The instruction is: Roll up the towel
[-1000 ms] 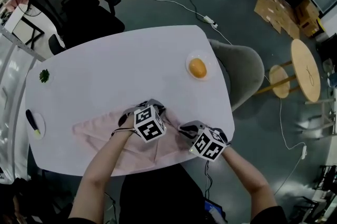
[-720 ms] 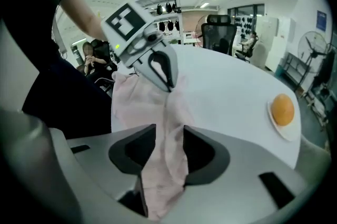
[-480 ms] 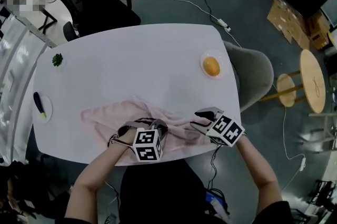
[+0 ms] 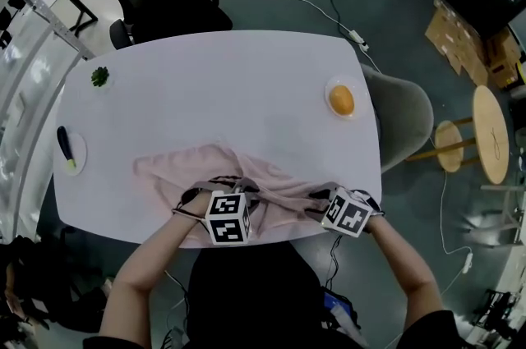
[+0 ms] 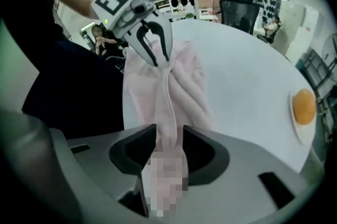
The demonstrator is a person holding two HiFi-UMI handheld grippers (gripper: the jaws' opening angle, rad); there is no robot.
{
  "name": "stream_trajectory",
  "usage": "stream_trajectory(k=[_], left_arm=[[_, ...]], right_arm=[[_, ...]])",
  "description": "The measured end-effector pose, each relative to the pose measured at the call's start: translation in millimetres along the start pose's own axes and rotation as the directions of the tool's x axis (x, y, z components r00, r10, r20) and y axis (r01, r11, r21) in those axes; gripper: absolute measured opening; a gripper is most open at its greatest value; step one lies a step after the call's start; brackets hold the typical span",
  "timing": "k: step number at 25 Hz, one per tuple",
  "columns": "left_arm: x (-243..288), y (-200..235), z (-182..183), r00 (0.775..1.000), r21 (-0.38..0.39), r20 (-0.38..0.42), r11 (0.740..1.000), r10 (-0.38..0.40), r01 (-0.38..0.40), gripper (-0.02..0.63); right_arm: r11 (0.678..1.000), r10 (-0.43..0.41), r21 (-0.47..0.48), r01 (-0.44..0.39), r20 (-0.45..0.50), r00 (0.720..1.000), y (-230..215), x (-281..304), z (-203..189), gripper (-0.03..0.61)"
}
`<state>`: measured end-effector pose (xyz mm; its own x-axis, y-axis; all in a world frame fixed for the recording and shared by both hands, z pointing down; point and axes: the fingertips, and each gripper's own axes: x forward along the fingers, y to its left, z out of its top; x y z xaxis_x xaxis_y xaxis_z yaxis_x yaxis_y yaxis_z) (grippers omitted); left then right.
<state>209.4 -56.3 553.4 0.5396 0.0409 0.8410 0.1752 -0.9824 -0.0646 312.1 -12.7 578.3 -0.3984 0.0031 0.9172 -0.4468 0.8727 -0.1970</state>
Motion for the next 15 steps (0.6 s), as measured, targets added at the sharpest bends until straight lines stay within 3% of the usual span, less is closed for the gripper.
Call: stream_trajectory(k=[2,4,7,11,15], left_arm=[[-10,13,-14,0.999,-0.035,-0.019,0.999,0.035,-0.036,0.133],[-25,31,-39,0.995,-0.097,-0.052,0.991,0.087,-0.092,0.144],[-60,55,-98,0.978,-0.223,-0.125,0.956,0.165,-0.189,0.179],[-114,80,-189,0.923,-0.362,-0.276,0.861,0.268,-0.358,0.239],[-153,90,-271,0.865,-0.491,-0.387,0.723,0.318,-0.485,0.261]], right_arm=[[1.000,-0.027,-0.015,0.026,-0.061,0.998,-7,6,-15,0.166],[0.999,-0.036,-0.029,0.034,-0.086,0.996,-7,3,-22,0.118],[0.997,-0.054,-0.055,0.050,-0.072,0.996,-9,-12,-16,0.059],[0.986,-0.133,-0.108,0.125,-0.070,0.989,-31,-35,-5,0.051],[0.974,-0.202,-0.118,0.193,-0.069,0.977,-60,-56,4,0.051]])
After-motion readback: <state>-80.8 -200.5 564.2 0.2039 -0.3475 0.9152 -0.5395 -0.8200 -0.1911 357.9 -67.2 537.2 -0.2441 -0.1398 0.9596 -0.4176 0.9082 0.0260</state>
